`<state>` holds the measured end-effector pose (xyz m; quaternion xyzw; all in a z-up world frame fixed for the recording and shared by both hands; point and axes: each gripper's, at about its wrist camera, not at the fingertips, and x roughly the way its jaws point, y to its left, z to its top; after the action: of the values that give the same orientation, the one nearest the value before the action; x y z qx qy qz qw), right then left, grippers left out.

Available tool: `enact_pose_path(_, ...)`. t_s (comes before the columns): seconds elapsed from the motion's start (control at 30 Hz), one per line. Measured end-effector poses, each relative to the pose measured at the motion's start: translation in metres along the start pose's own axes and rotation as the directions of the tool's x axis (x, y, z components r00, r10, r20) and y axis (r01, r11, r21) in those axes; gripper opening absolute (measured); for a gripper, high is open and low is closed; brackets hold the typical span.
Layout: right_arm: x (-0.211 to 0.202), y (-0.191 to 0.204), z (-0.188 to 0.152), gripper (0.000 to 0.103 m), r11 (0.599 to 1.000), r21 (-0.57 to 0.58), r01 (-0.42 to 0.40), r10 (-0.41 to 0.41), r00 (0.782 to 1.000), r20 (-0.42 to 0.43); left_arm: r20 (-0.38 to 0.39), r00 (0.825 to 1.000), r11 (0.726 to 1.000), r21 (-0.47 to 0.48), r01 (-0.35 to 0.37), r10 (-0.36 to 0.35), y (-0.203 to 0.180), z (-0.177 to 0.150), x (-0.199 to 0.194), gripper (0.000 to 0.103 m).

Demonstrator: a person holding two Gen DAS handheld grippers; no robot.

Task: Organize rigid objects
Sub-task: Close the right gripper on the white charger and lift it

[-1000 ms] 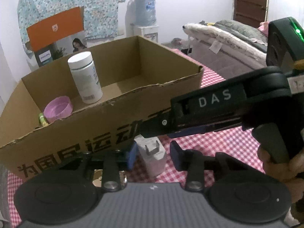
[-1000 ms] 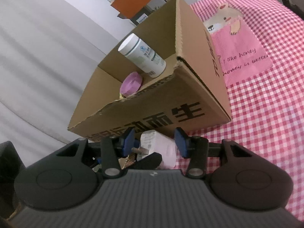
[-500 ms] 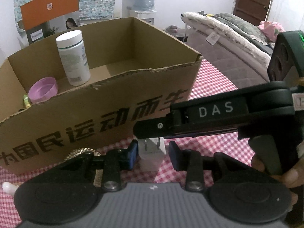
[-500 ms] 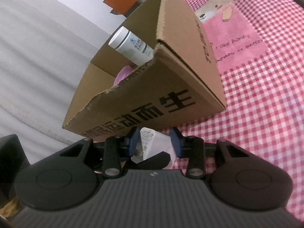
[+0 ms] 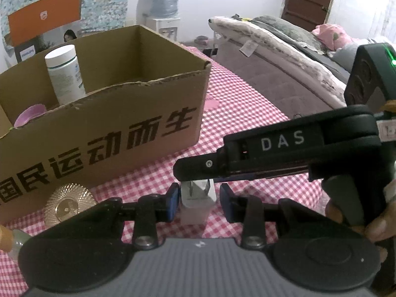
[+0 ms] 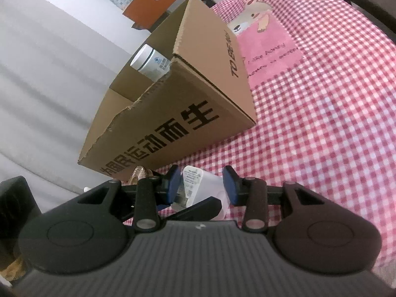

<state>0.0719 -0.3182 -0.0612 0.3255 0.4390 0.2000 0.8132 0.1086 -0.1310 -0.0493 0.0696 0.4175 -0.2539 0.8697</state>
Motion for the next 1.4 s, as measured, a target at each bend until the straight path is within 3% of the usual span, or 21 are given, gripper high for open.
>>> enact_pose_path(0.77, 0.001, -0.003, -0.001, 0.041, 1.0, 0.019, -0.009, 0.009, 1.0, 0.004, -0.045, 0.998, 0.998, 0.029, -0.052, 0.054, -0.006, -0.001, 0.021, 0.031)
enact_pose_path(1.4, -0.005, 0.004, -0.003, 0.041, 1.0, -0.005, -0.025, 0.025, 1.0, 0.0, -0.026, 0.998, 0.998, 0.005, -0.062, 0.062, -0.006, -0.004, 0.006, 0.028)
